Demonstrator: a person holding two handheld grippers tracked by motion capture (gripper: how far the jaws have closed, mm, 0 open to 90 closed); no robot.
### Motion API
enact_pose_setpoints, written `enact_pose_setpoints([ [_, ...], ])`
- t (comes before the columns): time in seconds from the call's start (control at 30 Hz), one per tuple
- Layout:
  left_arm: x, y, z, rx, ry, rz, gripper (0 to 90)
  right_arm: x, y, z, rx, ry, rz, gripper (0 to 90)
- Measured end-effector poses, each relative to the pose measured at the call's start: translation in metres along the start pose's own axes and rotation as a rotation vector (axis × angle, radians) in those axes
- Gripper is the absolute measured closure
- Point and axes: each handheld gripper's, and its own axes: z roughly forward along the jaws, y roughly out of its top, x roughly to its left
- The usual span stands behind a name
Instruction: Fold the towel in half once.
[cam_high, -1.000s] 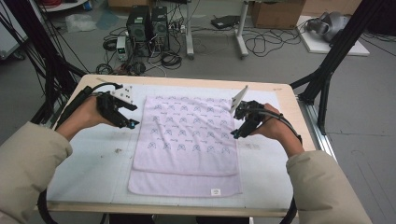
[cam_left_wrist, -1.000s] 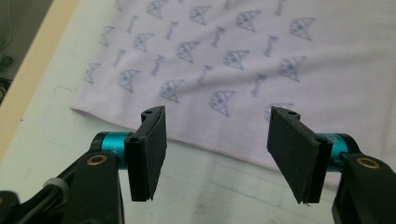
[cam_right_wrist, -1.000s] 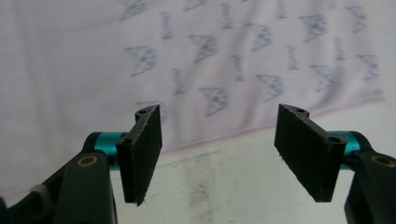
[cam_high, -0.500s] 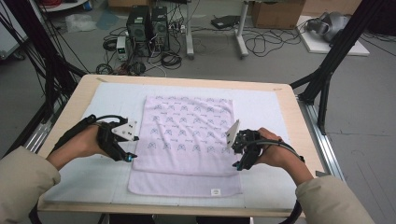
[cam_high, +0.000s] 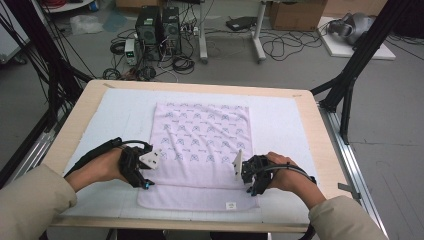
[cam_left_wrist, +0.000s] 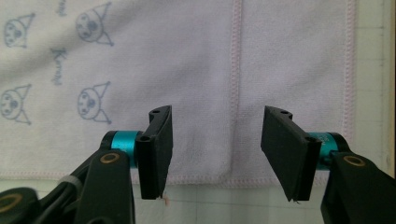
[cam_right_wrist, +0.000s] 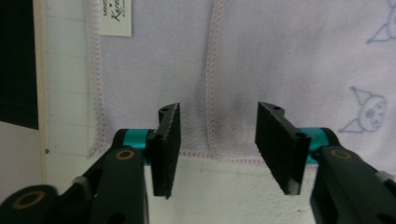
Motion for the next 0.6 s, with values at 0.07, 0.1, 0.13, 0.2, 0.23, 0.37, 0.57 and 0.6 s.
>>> enact_pose_setpoints([
  [0.07, 0.000, 0.000, 0.003, 0.011, -0.009, -0.005, 49.3, 0.000, 0.000, 0.003, 0.000, -0.001, -0.005, 57.0],
  [0.1, 0.000, 0.001, 0.004, 0.020, -0.007, 0.001, 50.2, 0.000, 0.001, 0.005, 0.000, 0.001, -0.005, 59.2],
  [0.13, 0.000, 0.001, 0.005, 0.030, -0.009, -0.005, 52.1, 0.000, 0.001, 0.006, 0.005, -0.002, -0.005, 62.0],
  [0.2, 0.001, 0.000, 0.008, 0.048, -0.015, -0.005, 54.5, -0.001, 0.002, 0.009, 0.018, -0.018, -0.018, 66.9],
  [0.23, 0.000, 0.000, 0.009, 0.055, -0.016, -0.007, 55.7, -0.001, 0.002, 0.009, 0.023, -0.019, -0.017, 69.2],
  [0.37, 0.000, -0.001, 0.014, 0.085, -0.018, 0.003, 59.9, -0.003, 0.002, 0.009, 0.022, -0.014, -0.018, 75.3],
  [0.57, 0.000, -0.001, 0.019, 0.112, -0.007, 0.030, 63.6, -0.006, 0.002, 0.009, 0.021, -0.024, -0.031, 82.6],
  [0.6, 0.000, -0.001, 0.019, 0.110, -0.005, 0.030, 64.7, -0.006, 0.002, 0.009, 0.020, -0.019, -0.031, 83.1],
])
